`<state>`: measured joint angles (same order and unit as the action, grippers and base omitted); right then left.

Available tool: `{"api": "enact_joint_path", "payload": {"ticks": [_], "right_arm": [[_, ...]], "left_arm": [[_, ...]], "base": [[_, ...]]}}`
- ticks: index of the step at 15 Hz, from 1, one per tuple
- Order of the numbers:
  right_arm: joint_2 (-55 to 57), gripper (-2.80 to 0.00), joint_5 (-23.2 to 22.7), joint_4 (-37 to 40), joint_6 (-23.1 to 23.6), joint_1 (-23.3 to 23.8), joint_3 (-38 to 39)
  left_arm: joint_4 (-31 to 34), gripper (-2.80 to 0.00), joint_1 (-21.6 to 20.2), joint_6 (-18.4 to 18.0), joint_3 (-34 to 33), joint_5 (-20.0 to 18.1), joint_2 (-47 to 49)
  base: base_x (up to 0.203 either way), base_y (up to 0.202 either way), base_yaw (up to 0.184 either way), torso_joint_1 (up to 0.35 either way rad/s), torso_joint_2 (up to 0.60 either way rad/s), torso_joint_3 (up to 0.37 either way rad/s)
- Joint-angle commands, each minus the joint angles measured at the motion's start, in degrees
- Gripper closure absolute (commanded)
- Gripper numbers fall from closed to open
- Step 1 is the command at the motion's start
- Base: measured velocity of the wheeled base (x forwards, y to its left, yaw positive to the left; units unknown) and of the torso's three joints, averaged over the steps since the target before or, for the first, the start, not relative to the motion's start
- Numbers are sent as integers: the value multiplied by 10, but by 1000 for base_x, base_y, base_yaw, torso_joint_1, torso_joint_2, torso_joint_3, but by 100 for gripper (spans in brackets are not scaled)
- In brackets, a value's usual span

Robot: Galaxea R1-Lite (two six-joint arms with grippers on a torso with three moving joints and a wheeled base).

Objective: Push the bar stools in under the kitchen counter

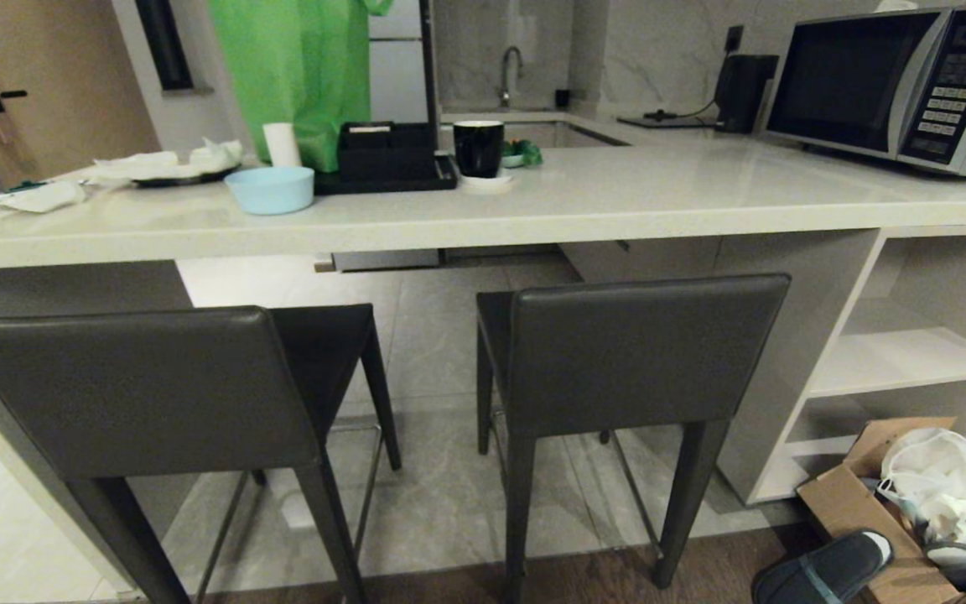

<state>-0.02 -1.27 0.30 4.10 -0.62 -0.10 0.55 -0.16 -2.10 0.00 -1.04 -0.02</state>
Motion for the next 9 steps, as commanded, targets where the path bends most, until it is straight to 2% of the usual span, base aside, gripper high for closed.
{"api": "enact_joint_path", "payload": {"ticks": [1,6,9], "right_arm": [[0,0,-1,0,0,0,0],[0,0,-1,-1,-1,0,0],[0,0,1,0,-4,0,0]], "left_arm": [[-1,0,0,-1,-3,0,0],[-3,0,1,1,-3,0,0],[-3,0,1,14,-3,5,-1]], "base": [[0,0,0,119,-320,-207],[0,0,0,162,-435,-271],[0,0,0,150,-370,-219]]}}
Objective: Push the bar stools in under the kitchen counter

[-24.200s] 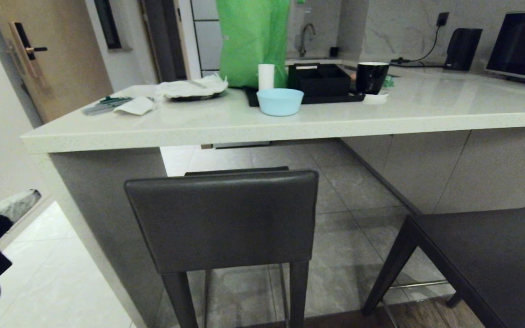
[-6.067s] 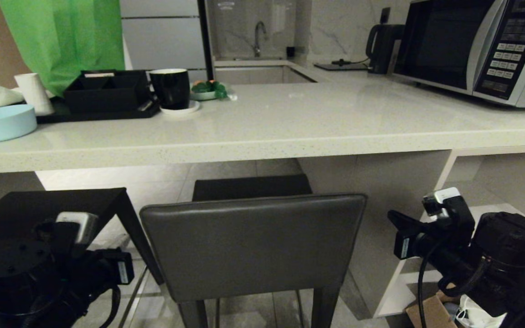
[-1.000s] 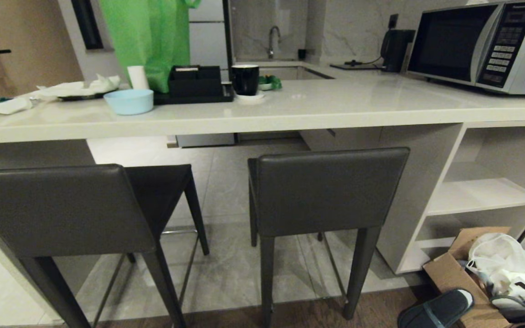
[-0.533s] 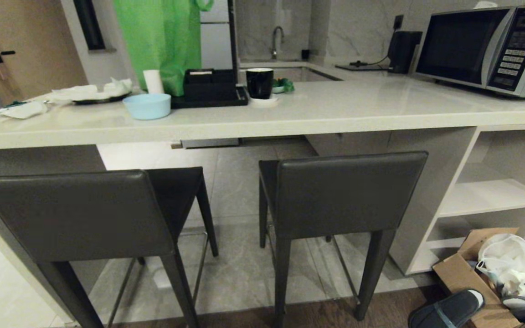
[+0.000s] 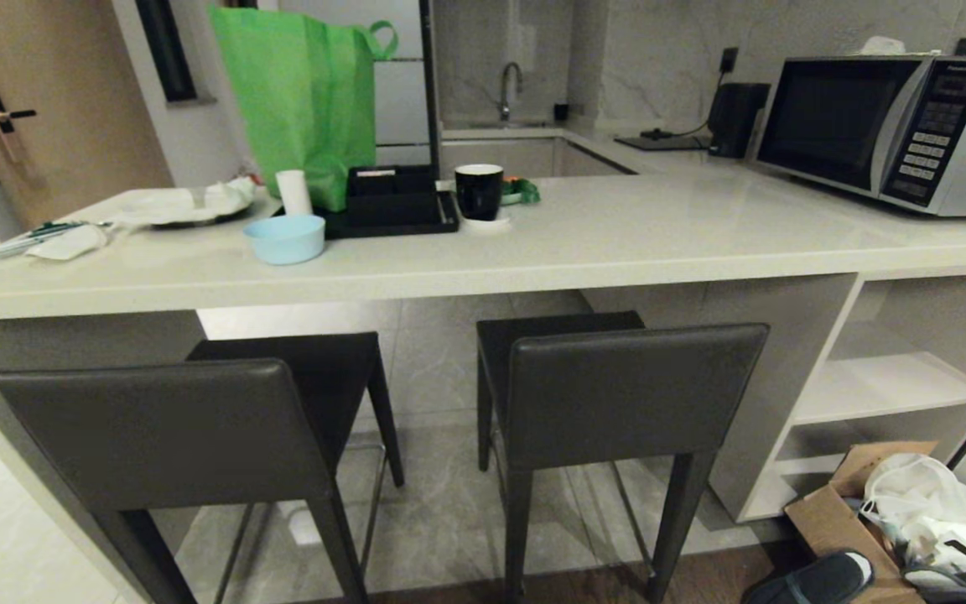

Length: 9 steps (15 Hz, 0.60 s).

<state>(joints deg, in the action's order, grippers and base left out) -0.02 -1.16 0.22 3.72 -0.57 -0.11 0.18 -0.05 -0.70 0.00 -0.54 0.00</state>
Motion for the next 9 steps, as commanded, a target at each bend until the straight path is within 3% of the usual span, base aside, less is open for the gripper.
{"api": "enact_joint_path", "payload": {"ticks": [1,9], "right_arm": [[0,0,0,0,-2,0,0],[0,0,-3,0,-1,0,0]], "left_arm": [[1,0,0,0,-3,0,-1],[1,0,0,0,-3,0,-1]], "base": [[0,0,0,57,-133,-72],[0,0,0,7,-14,-8]]}}
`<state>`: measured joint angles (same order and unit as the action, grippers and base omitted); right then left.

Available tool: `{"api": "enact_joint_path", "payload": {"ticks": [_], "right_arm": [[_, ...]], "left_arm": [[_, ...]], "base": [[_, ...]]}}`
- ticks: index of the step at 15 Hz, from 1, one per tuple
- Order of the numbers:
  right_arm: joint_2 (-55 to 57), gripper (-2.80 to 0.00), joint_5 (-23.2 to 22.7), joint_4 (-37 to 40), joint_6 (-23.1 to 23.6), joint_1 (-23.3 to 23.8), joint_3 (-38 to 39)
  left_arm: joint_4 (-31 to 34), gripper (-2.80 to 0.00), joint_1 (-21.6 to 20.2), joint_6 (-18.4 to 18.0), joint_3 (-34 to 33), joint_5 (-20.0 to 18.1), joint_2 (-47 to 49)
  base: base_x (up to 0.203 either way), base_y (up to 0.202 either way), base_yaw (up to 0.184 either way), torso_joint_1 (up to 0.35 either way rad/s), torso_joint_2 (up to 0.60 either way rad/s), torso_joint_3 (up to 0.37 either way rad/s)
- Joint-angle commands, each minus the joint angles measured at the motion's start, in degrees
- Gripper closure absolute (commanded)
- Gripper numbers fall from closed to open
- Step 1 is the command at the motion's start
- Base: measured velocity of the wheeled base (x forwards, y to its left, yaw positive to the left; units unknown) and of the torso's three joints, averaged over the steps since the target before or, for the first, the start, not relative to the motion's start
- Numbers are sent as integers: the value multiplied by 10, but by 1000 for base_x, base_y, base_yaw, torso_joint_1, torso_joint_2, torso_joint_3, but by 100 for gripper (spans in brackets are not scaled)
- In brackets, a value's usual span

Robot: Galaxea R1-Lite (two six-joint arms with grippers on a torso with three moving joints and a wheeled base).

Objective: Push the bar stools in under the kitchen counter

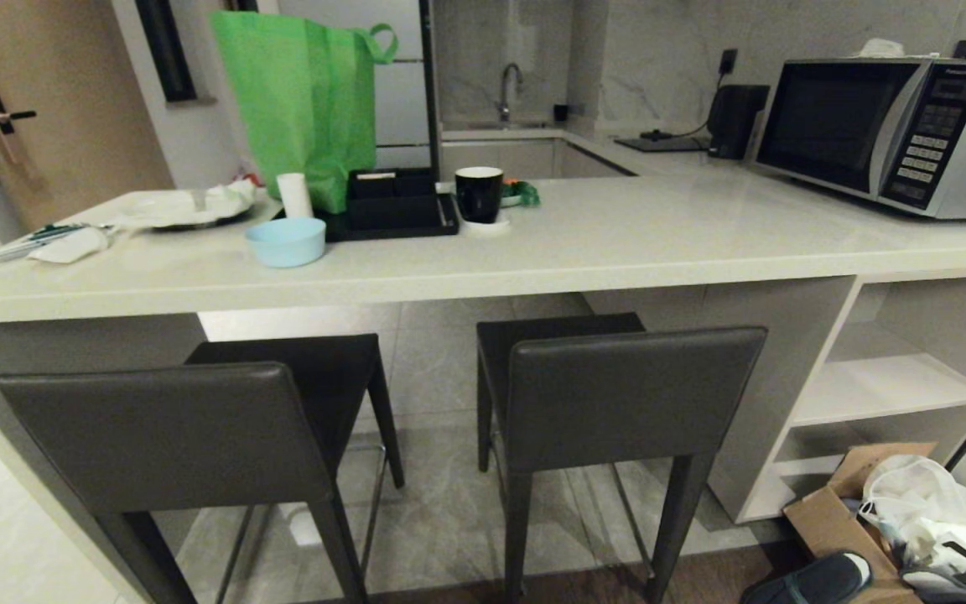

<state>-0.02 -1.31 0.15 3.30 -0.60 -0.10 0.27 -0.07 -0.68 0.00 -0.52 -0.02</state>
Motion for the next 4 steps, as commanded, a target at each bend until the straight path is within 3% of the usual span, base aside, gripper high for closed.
{"api": "enact_joint_path", "payload": {"ticks": [1,4], "right_arm": [[0,0,-2,0,6,0,0],[0,0,1,0,-8,0,0]], "left_arm": [[0,0,0,0,-3,0,-1],[0,0,0,0,-3,0,-1]], "base": [[0,0,0,0,0,0],[0,0,0,0,0,0]]}}
